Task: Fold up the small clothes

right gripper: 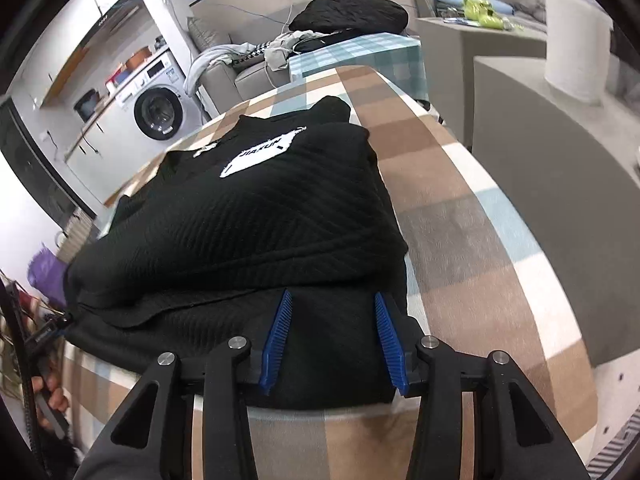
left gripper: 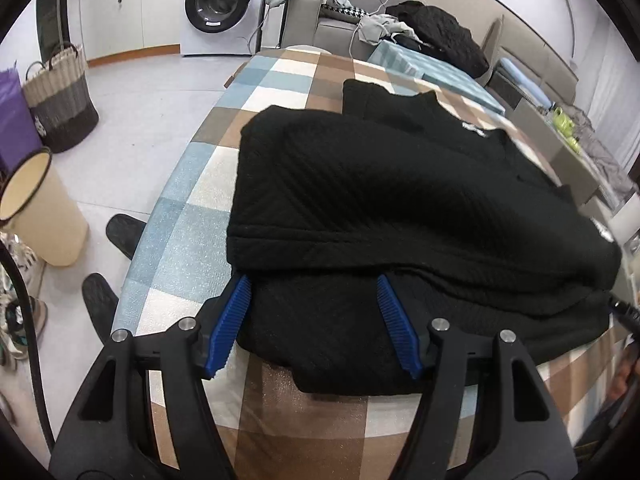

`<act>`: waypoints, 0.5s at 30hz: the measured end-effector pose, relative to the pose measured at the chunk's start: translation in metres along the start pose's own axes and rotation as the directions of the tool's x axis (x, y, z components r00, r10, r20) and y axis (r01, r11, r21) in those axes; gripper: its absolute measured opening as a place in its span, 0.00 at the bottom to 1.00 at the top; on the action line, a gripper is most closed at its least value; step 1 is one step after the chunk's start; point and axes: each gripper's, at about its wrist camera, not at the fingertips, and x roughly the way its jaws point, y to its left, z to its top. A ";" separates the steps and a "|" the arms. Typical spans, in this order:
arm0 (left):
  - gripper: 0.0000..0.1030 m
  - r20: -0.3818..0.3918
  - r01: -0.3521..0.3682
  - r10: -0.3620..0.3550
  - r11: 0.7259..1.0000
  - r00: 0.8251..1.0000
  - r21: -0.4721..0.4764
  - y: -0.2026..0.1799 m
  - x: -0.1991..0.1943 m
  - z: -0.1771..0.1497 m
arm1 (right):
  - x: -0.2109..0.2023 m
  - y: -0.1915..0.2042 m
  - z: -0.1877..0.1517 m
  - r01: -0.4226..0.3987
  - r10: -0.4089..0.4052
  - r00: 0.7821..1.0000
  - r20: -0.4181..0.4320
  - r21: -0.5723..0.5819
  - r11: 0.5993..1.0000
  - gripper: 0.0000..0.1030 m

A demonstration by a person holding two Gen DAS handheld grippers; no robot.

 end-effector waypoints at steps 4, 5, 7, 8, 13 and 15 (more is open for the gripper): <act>0.22 0.030 -0.017 0.016 0.998 0.999 0.053 -0.010 0.000 -0.007 | 0.007 0.003 0.002 0.024 -0.024 1.000 -0.003 -0.017 1.000 0.40; 0.15 0.036 -0.014 0.012 0.998 0.999 0.058 -0.012 0.000 -0.009 | 0.008 0.003 0.002 0.032 -0.032 0.999 -0.004 -0.018 0.999 0.36; 0.11 0.039 -0.011 0.008 0.998 0.999 0.059 -0.012 -0.003 -0.010 | 0.009 0.002 0.003 0.032 -0.033 0.999 -0.009 -0.018 0.999 0.28; 0.10 0.039 -0.006 0.004 0.998 0.999 0.055 -0.011 -0.003 -0.011 | 0.009 0.002 0.002 0.037 -0.037 0.999 -0.008 -0.017 0.999 0.24; 0.09 0.033 0.000 -0.003 0.997 0.999 0.072 -0.012 -0.017 -0.026 | 0.008 0.000 0.002 0.033 -0.034 0.999 -0.018 -0.035 0.999 0.15; 0.09 0.028 0.004 -0.006 0.998 1.000 0.070 -0.012 -0.027 -0.037 | 0.006 -0.002 0.001 0.028 -0.029 0.999 -0.024 -0.034 0.999 0.15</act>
